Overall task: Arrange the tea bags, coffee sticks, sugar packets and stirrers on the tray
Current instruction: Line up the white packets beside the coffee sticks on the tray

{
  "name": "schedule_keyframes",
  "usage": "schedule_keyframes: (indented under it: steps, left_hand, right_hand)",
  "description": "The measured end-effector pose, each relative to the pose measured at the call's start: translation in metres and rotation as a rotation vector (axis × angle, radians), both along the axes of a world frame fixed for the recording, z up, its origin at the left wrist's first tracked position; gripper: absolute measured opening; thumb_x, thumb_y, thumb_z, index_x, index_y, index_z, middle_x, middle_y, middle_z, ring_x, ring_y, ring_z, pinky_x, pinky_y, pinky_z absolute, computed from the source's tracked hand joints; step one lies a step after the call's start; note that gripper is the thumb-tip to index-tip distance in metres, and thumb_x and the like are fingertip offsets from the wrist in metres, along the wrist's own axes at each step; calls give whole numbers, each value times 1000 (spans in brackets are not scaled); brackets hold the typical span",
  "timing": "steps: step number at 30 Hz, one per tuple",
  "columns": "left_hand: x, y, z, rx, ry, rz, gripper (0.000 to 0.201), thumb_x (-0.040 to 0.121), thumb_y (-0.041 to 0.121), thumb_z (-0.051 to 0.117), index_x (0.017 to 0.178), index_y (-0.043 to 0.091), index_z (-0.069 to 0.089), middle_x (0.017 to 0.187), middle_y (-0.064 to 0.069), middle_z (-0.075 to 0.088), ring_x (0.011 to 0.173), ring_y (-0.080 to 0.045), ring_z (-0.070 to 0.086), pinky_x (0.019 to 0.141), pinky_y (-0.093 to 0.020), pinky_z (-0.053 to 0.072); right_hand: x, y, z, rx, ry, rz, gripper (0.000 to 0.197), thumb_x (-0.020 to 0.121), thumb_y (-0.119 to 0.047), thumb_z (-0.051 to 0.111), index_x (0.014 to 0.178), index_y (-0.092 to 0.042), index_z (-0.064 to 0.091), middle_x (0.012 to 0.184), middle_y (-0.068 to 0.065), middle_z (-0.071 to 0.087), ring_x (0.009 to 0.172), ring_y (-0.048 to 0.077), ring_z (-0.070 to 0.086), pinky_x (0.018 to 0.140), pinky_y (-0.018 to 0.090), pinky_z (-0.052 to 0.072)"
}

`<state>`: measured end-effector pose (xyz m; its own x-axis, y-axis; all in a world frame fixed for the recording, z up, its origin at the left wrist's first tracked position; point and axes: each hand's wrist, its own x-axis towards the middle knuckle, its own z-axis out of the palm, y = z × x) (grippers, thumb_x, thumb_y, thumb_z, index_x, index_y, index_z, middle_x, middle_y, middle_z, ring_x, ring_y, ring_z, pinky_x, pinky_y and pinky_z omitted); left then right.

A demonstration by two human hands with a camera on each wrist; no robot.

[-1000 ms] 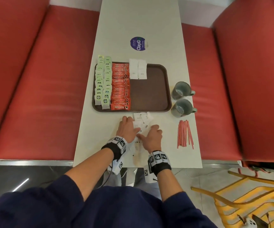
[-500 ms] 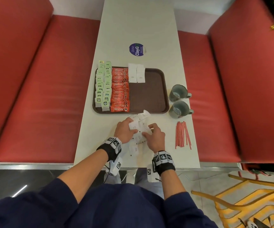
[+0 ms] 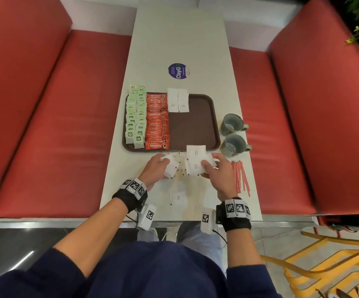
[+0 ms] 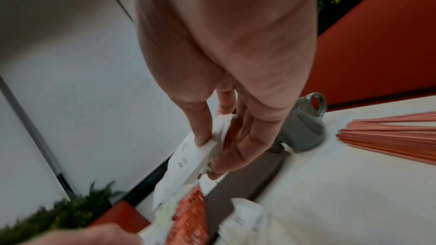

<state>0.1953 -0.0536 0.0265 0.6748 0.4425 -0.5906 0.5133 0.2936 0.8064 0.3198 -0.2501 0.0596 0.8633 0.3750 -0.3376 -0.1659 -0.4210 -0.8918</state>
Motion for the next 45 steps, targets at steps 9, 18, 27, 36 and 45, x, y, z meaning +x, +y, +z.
schedule_keyframes:
  steps: [9, 18, 27, 36, 45]
  left_hand:
    - [18, -17, 52, -466, -285, 188, 52, 113, 44, 37, 136, 11, 69, 131, -17, 76, 123, -40, 71, 108, -62, 53]
    - [26, -27, 40, -151, -317, 129, 37, 100, 32, 78, 134, 22, 67, 125, -6, 78, 118, -27, 75, 101, -51, 62]
    - [20, -18, 41, -92, -387, 179, 29, 99, 19, 80, 125, 11, 72, 107, -10, 80, 91, -26, 77, 59, -31, 56]
    - [19, -14, 43, -28, -393, 57, 27, 92, 19, 87, 116, 17, 77, 106, -12, 80, 92, -35, 78, 73, -57, 58]
    - [12, 14, 34, 245, -346, 76, 10, 91, 17, 87, 96, 22, 79, 109, 9, 73, 108, -23, 69, 80, -46, 64]
  right_hand:
    - [-22, 33, 28, 3, -38, 86, 22, 102, -23, 74, 124, -24, 70, 110, -2, 79, 92, 11, 78, 80, 36, 68]
    - [-30, 49, 29, -110, -270, 162, 15, 106, -33, 72, 97, -23, 79, 81, -2, 70, 78, 18, 65, 73, 36, 53]
    - [-11, 40, 41, 48, -72, 89, 17, 98, -47, 80, 108, -34, 76, 100, -10, 79, 86, 16, 78, 84, 50, 67]
    - [10, 56, 53, 146, 15, 165, 13, 101, -20, 79, 98, -11, 70, 96, 16, 77, 96, 40, 75, 88, 61, 63]
    - [39, 53, 77, 122, -26, 182, 7, 104, -13, 73, 107, -17, 78, 101, 7, 81, 83, 25, 82, 90, 54, 67]
